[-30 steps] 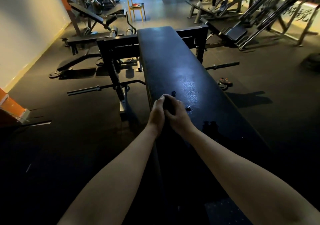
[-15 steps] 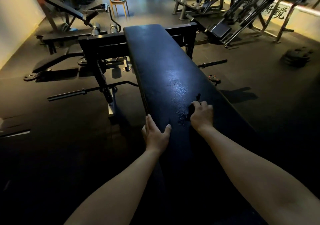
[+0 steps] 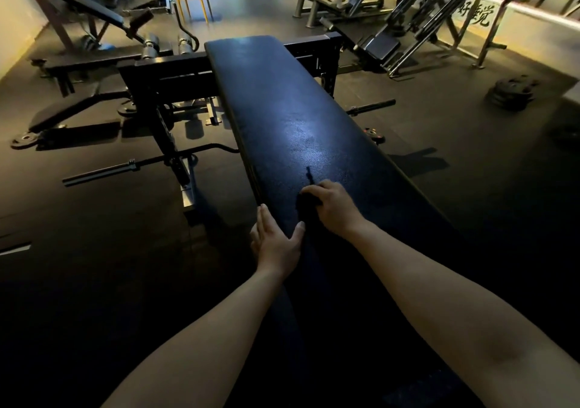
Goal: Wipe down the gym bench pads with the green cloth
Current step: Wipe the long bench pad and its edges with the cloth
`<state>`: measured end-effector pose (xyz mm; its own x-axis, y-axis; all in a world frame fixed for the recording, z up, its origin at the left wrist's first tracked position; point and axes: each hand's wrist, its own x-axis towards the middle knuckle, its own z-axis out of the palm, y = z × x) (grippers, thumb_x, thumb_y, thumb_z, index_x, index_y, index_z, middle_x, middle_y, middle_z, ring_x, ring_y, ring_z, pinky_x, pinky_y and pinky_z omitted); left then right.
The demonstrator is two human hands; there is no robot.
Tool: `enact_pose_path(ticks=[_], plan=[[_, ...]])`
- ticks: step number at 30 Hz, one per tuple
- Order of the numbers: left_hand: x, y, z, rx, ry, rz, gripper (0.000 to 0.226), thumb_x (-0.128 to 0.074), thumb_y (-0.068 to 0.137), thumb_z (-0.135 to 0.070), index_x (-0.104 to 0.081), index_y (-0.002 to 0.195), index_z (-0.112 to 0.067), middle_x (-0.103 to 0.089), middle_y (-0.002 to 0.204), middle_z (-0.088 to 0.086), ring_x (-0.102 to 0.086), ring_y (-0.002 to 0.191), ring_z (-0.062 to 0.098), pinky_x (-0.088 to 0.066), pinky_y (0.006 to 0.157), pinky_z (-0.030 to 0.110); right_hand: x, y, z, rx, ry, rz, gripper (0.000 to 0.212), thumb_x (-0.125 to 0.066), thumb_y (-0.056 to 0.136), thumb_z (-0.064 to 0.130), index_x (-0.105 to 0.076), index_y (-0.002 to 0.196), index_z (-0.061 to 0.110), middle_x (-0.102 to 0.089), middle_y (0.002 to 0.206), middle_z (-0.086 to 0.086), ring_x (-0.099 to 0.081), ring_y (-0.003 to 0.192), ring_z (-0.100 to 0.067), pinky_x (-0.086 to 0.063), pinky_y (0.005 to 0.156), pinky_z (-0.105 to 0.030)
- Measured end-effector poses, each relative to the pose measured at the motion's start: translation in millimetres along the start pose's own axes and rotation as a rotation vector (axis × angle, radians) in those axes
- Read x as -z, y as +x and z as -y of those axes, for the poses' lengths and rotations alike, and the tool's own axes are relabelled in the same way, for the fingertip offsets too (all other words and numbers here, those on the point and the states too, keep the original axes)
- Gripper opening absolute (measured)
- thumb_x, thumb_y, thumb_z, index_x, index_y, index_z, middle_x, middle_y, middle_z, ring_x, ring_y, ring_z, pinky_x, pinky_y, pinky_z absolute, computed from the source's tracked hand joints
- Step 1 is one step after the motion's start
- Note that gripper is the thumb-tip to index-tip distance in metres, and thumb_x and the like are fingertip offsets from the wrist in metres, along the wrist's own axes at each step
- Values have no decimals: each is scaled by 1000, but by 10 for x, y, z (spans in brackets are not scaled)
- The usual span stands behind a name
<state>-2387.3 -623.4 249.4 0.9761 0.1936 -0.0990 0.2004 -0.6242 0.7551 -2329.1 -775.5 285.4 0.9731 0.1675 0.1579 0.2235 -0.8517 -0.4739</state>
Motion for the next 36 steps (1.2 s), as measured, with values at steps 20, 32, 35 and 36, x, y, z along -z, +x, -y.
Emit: enact_pose_path(ticks=[20, 32, 35, 36], plan=[[97, -16, -1, -19, -211, 24, 98, -80, 70, -48, -34, 151, -16, -48, 142, 13, -51, 123, 27, -41, 106, 39, -194, 66, 601, 80, 22, 173, 39, -58, 90, 13, -69, 121, 33, -62, 116, -5, -52, 107, -30, -43, 96, -40], [93, -21, 60, -49, -48, 75, 114, -67, 85, -61, 4, 159, -11, 0, 168, 7, -4, 151, 29, -4, 122, 34, 168, -139, -226, -385, -166, -202, 48, -47, 88, 3, -62, 129, 25, -54, 126, -14, -45, 114, -35, -36, 99, -37], [76, -3, 58, -54, -66, 72, 115, -68, 84, -60, 4, 159, -12, -1, 168, 6, -4, 151, 29, -6, 122, 37, 108, -147, -123, -324, 26, -193, 40, -51, 93, 4, -67, 126, 20, -60, 125, -14, -52, 114, -35, -38, 100, -32], [78, -7, 51, -55, -63, 70, 114, -69, 84, -60, 3, 160, -13, -1, 168, 6, -4, 151, 29, -6, 122, 37, 86, -161, -43, -279, 91, -165, 37, -56, 91, 5, -69, 122, 20, -63, 122, -10, -56, 112, -31, -41, 99, -30]])
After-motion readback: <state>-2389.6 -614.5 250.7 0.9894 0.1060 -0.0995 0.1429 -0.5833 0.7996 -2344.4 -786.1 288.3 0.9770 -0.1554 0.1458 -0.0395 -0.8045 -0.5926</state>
